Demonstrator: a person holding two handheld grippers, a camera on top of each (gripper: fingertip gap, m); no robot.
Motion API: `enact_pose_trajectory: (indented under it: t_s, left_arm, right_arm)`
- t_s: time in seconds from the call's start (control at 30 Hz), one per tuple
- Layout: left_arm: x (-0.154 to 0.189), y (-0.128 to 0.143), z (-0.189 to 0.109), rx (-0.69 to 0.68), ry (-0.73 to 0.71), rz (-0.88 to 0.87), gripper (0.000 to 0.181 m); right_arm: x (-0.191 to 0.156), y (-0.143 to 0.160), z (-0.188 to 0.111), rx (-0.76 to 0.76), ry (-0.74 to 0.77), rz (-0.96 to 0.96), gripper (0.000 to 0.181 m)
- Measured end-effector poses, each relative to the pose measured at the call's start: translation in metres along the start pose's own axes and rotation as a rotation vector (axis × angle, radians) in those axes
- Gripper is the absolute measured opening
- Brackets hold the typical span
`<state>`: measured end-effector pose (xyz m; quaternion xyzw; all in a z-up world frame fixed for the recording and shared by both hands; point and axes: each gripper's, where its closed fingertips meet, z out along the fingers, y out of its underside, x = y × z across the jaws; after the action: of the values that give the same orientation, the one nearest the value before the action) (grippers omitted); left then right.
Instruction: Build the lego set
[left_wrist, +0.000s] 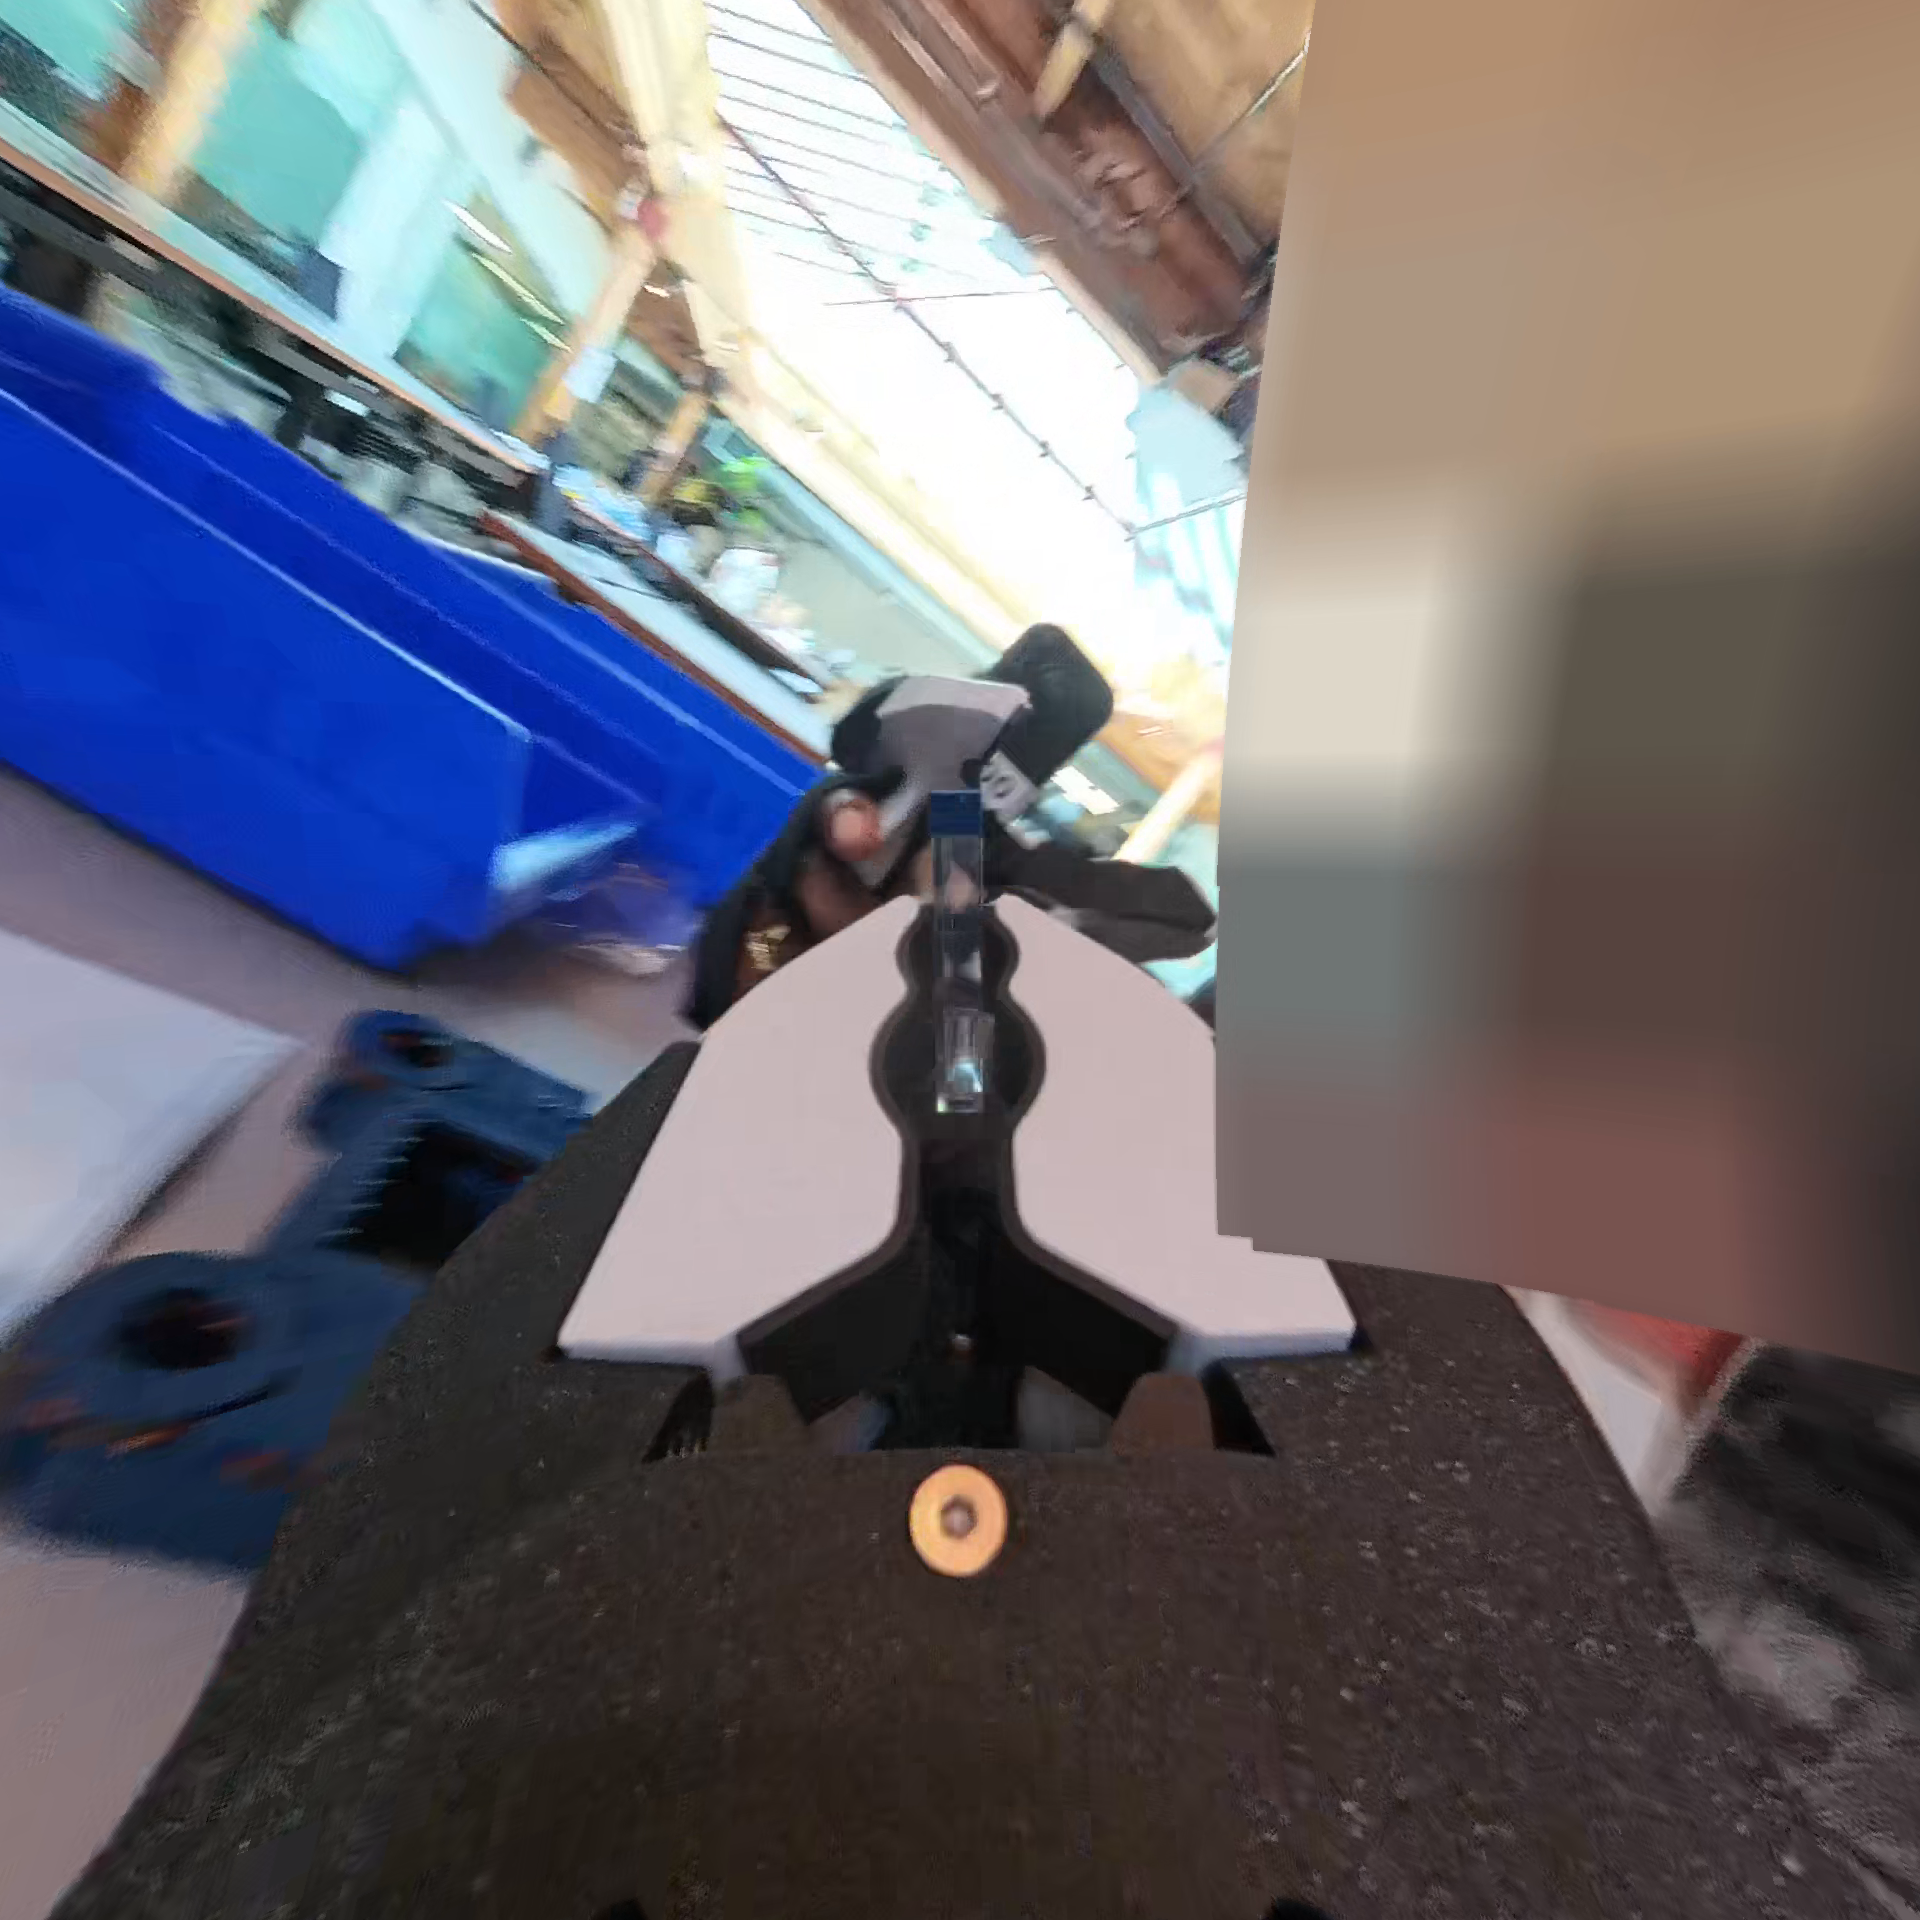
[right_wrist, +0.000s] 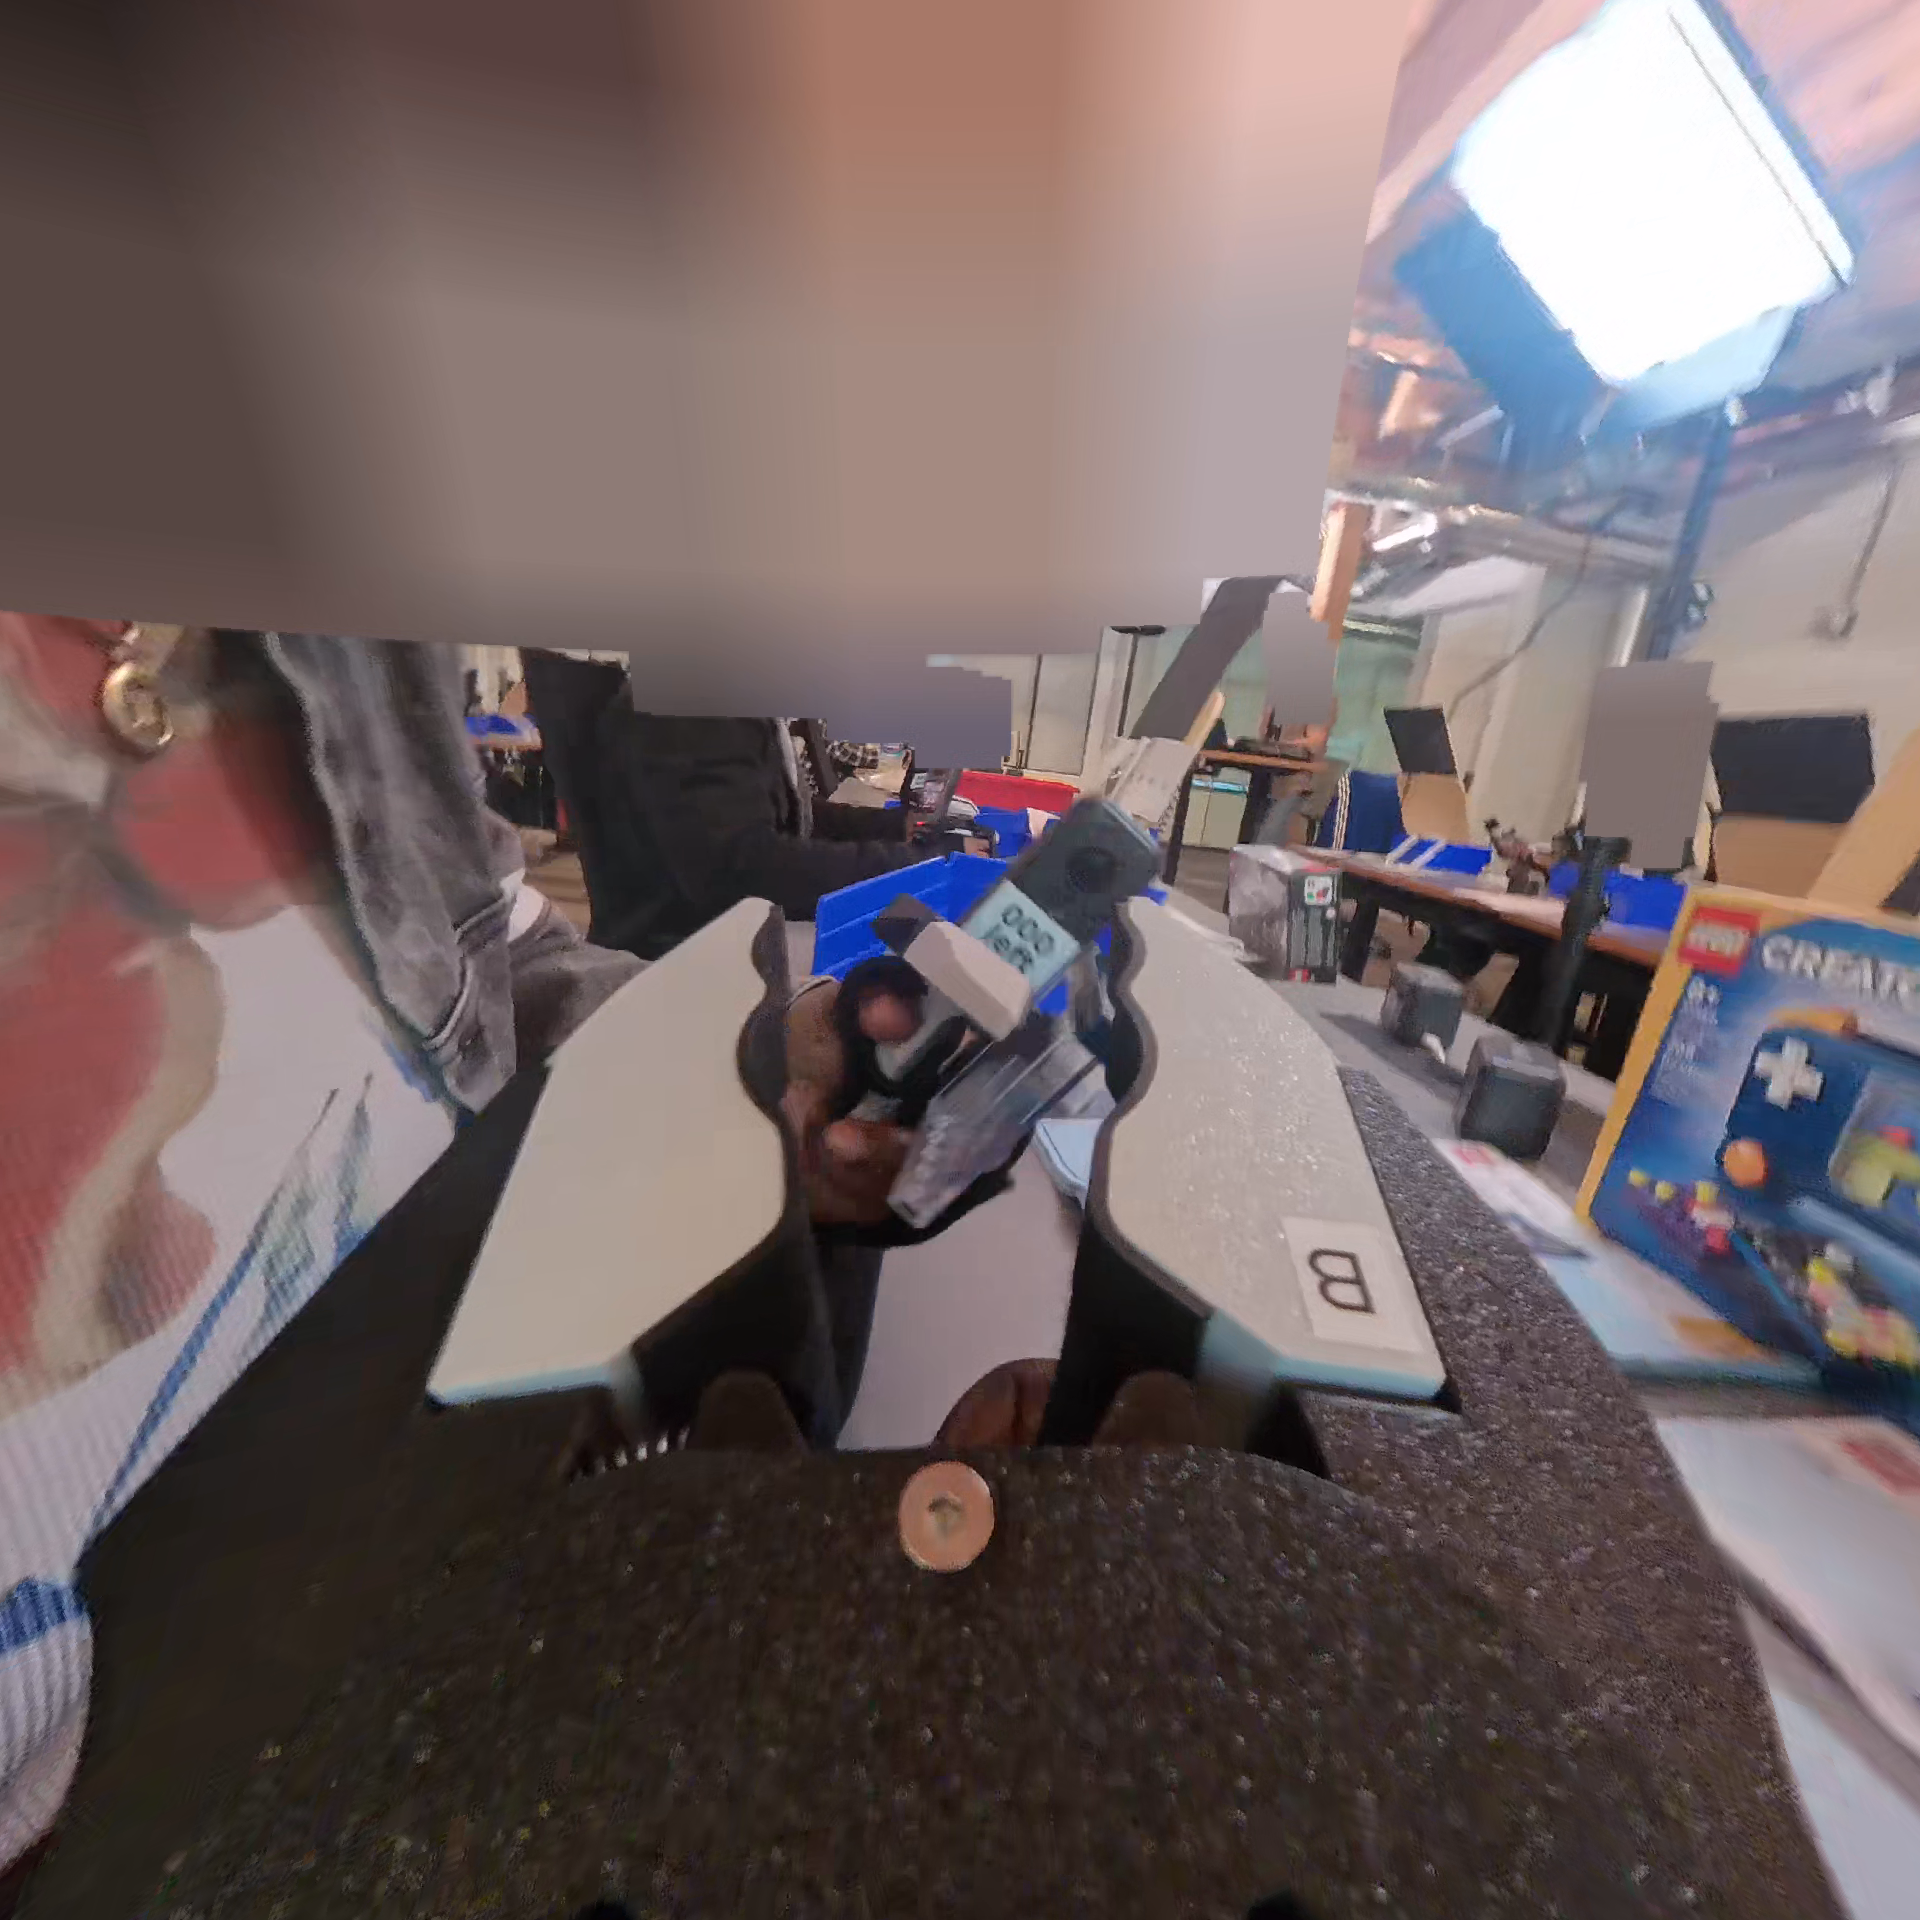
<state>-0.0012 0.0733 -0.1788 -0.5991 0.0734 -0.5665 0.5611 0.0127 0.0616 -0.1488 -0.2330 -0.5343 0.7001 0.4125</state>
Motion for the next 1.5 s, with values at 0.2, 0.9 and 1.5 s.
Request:
enact_pose_trajectory:
  t_s: [0.2, 0.9, 1.5]
  left_arm:
    - [-0.035, -0.038, -0.030, -0.044, -0.342, 0.504, 0.007]
    - [-0.061, -0.030, -0.044, -0.062, -0.452, 0.765, 0.008]
    - [-0.046, -0.010, -0.029, -0.126, -0.310, 0.805, 0.007]
  right_arm:
    - [0.042, 0.024, 0.002, -0.119, 0.158, 0.256, 0.053]
    - [0.075, 0.049, 0.006, -0.079, 0.303, 0.200, 0.065]
    - [0.059, 0.064, 0.016, -0.201, 0.221, 0.149, 0.021]
